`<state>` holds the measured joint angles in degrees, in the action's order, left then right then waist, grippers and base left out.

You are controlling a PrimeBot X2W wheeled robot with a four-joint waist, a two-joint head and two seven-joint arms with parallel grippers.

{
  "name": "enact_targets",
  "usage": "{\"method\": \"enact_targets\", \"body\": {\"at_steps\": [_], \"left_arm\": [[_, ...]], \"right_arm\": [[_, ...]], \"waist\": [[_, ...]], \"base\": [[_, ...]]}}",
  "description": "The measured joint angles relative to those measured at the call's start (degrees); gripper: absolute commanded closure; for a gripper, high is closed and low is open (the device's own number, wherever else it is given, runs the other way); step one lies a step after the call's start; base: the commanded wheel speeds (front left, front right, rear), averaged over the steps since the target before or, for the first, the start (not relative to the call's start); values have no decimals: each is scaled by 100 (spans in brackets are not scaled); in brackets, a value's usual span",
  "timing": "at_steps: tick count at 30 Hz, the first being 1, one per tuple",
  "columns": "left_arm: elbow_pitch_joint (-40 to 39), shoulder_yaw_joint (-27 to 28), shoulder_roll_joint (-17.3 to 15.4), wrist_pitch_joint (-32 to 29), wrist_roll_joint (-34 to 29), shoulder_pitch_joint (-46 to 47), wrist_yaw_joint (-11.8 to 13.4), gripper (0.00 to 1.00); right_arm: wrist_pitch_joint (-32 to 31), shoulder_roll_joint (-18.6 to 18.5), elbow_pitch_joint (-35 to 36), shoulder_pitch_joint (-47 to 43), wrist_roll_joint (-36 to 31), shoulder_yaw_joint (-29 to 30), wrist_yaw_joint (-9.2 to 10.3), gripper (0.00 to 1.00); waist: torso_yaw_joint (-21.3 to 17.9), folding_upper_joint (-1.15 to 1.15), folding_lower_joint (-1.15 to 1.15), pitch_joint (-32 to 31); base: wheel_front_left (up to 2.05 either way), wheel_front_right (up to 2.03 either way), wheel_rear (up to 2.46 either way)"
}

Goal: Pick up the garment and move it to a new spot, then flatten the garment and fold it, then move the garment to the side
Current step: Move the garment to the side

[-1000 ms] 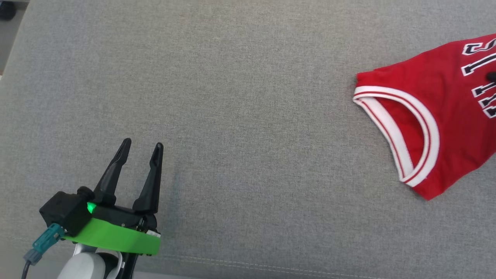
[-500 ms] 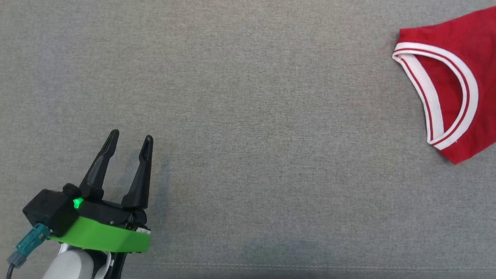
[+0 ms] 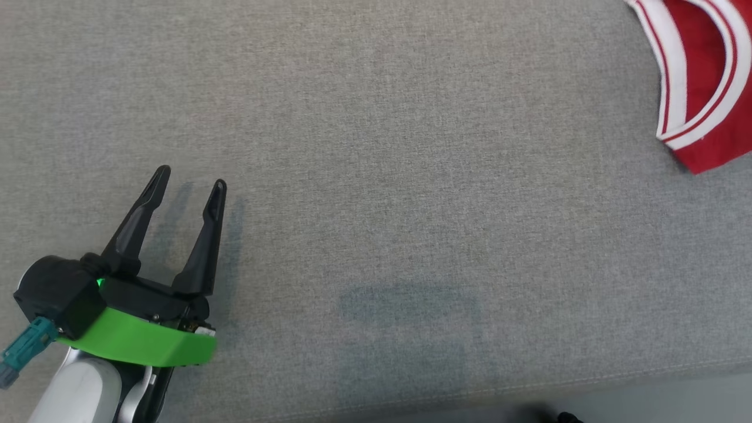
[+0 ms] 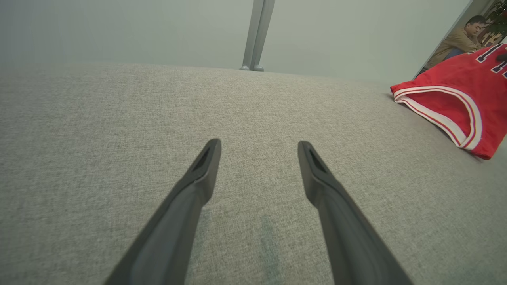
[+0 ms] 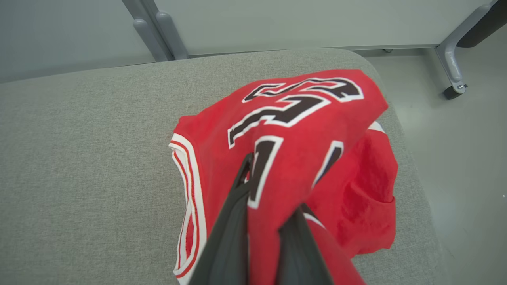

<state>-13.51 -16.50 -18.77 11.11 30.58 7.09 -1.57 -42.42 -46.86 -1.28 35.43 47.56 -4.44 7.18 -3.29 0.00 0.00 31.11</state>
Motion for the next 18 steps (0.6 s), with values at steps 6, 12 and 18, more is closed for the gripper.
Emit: {"method": "enact_targets", "body": {"at_steps": [6, 12, 18], "left_arm": [[-143, 7, -68, -165, -58, 115, 1, 0], [-205, 40, -210, -378, -89, 179, 15, 0], [-401, 83, -287, -454, -122, 343, 16, 0]], "right_arm": [[294, -41, -181, 166, -197, 159, 0, 100], [517, -60, -403, 349, -238, 335, -1, 100], [758, -163, -671, 575, -315, 544, -1, 100]], "waist": [[-220, 0, 0, 349], [-365, 0, 0, 706], [-460, 0, 0, 1050]], "base": [[0, 0, 0], [0, 0, 0], [0, 0, 0]]}}
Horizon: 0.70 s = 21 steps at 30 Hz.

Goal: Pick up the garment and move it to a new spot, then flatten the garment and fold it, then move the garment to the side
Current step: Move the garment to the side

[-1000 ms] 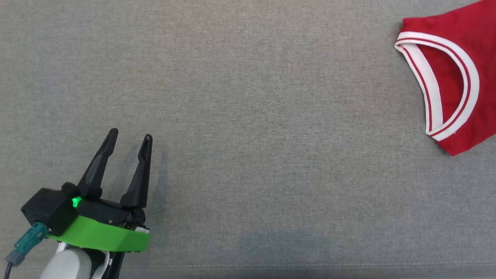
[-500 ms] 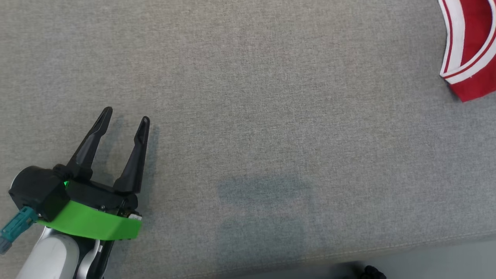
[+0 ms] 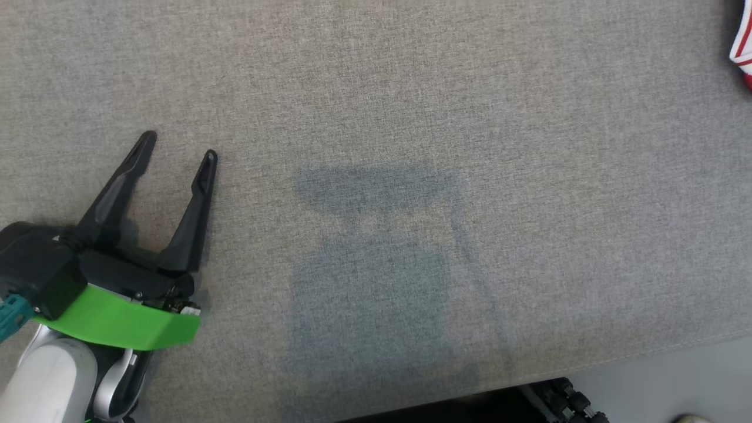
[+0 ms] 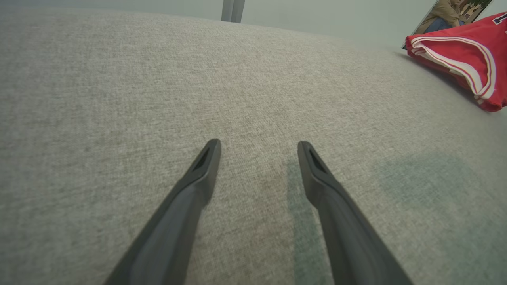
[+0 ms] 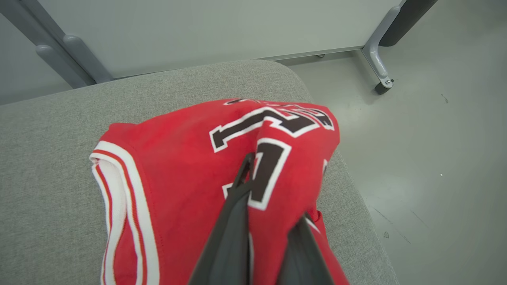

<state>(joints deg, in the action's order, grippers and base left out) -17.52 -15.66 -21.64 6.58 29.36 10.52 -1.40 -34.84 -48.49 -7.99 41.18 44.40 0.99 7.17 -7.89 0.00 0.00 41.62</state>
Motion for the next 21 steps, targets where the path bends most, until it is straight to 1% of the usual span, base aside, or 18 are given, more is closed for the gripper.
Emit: {"method": "enact_targets", "body": {"at_steps": [4, 5, 6, 7, 8, 9, 12, 16, 21], "left_arm": [[-160, 51, -60, -54, -75, 82, 42, 0], [-191, 60, -70, -56, -90, 98, 42, 0], [-226, 68, -81, -57, -90, 115, 43, 0], [-266, 74, -93, -58, -92, 133, 43, 0], [-312, 77, -97, -58, -102, 144, 43, 0], [-347, 79, -97, -65, -131, 151, 45, 0], [-423, 94, -99, -64, -149, 159, 47, 0], [-430, 105, -102, -63, -159, 196, 47, 0], [-316, 113, -100, -53, -163, 219, 55, 0]], "right_arm": [[112, -8, -196, 118, -56, 93, 0, 100], [176, -14, -242, 129, -115, 108, 0, 94], [243, -24, -286, 133, -232, 114, 0, 84], [298, -33, -345, 134, -315, 112, 0, 66], [361, -34, -424, 134, -370, 111, 0, 52], [424, -29, -511, 134, -423, 111, 0, 0], [586, 4, -781, 114, -698, 21, 0, 0], [817, 171, -1155, 47, -1020, -49, 0, 0], [1047, 167, -1547, -35, -1360, -90, 0, 0]], "waist": [[-27, 0, 0, 203], [-30, 0, 0, 250], [-31, 0, 0, 294], [-31, 0, 0, 337], [-29, 0, 0, 379], [-27, 0, 0, 417], [-16, 0, 0, 508], [-6, 0, 0, 528], [-4, 0, 0, 441]], "base": [[0, 0, 0], [0, 0, 0], [0, 0, 0], [0, 0, 0], [0, 0, 0], [0, 0, 0], [0, 0, 0], [0, 0, 0], [0, 0, 0]]}}
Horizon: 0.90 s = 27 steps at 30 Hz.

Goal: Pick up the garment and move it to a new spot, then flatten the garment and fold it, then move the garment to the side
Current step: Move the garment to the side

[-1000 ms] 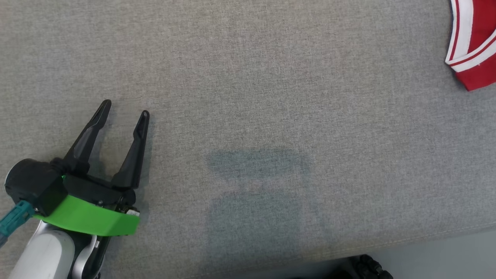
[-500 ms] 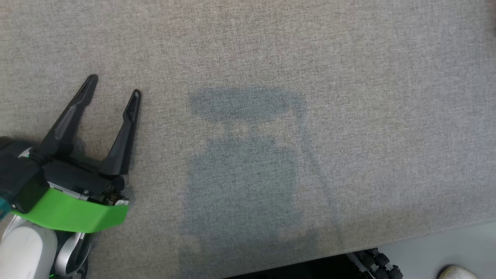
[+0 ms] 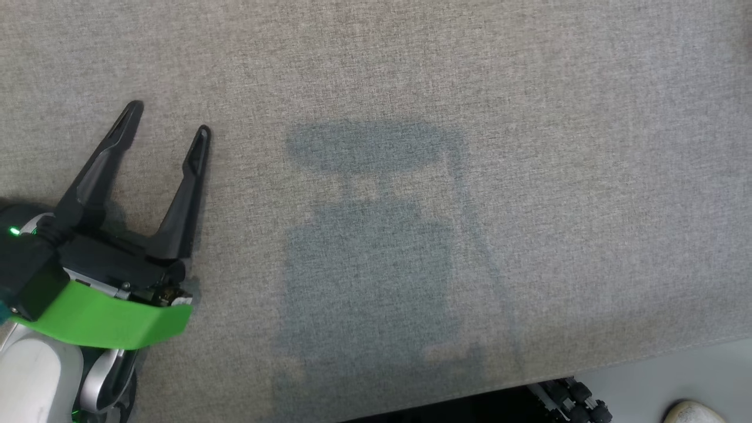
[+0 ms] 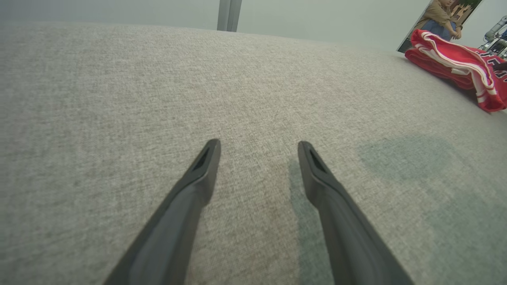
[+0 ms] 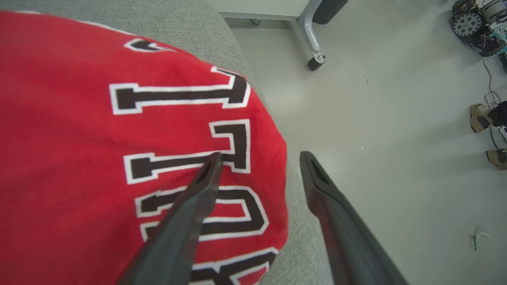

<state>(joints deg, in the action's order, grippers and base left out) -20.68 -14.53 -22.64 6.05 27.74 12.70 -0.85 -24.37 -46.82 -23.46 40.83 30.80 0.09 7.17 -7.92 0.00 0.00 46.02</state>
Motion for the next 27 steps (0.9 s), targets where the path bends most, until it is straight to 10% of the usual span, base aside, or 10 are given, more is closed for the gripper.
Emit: {"method": "enact_targets", "body": {"at_steps": [27], "left_arm": [[1280, -67, 498, 520, 282, -146, 35, 0]], "right_arm": [[2205, 829, 998, -197, -89, -60, -160, 0]], "waist": [[-16, 0, 0, -1439]], "base": [[0, 0, 0]]}}
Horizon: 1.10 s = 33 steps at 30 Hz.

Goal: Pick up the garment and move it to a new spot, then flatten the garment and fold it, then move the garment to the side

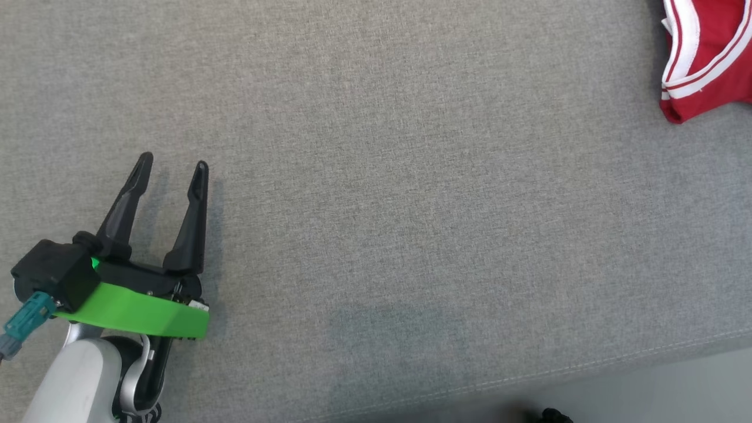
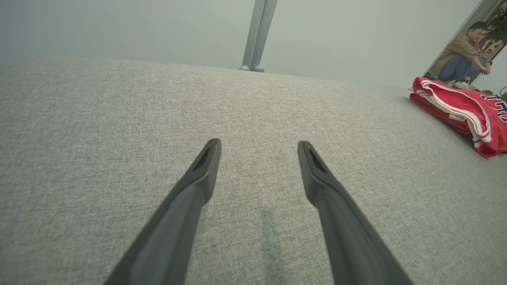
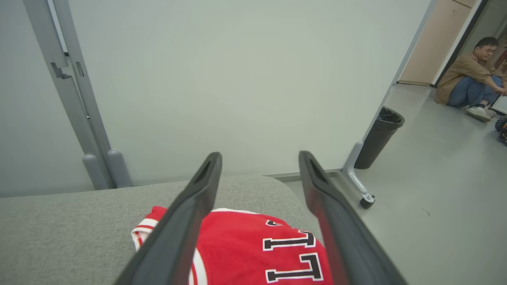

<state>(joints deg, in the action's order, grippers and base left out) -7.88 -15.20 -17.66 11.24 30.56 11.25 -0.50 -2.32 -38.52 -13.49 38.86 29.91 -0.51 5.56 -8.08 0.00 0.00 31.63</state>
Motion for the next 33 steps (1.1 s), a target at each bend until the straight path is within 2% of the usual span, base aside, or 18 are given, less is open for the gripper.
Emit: {"method": "enact_targets", "body": {"at_steps": [11, 17, 21, 28, 33], "left_arm": [[601, -11, 246, 47, 113, -304, 63, 0], [1012, -4, 281, 10, 155, -450, 204, 0], [1279, 29, 289, 7, 154, -614, 313, 0], [1586, 207, 276, 93, 148, -1018, 401, 0], [1701, 213, 268, 126, 145, -1192, 407, 0]], "right_arm": [[748, 689, 453, -1311, -282, -489, -23, 0], [1166, 1172, 427, -2106, -335, -658, 46, 0], [1425, 1361, 343, -2641, -545, -831, 80, 0], [1559, 1870, 188, -3498, -621, -981, 110, 0], [1600, 2086, 137, -3871, -723, -1099, 152, 0]], "waist": [[236, 0, 0, -862], [441, 0, 0, -1332], [580, 0, 0, -1651], [809, 0, 0, -2277], [906, 0, 0, -2593]], "base": [[0, 0, 0], [0, 0, 0], [0, 0, 0], [0, 0, 0], [0, 0, 0]]}}
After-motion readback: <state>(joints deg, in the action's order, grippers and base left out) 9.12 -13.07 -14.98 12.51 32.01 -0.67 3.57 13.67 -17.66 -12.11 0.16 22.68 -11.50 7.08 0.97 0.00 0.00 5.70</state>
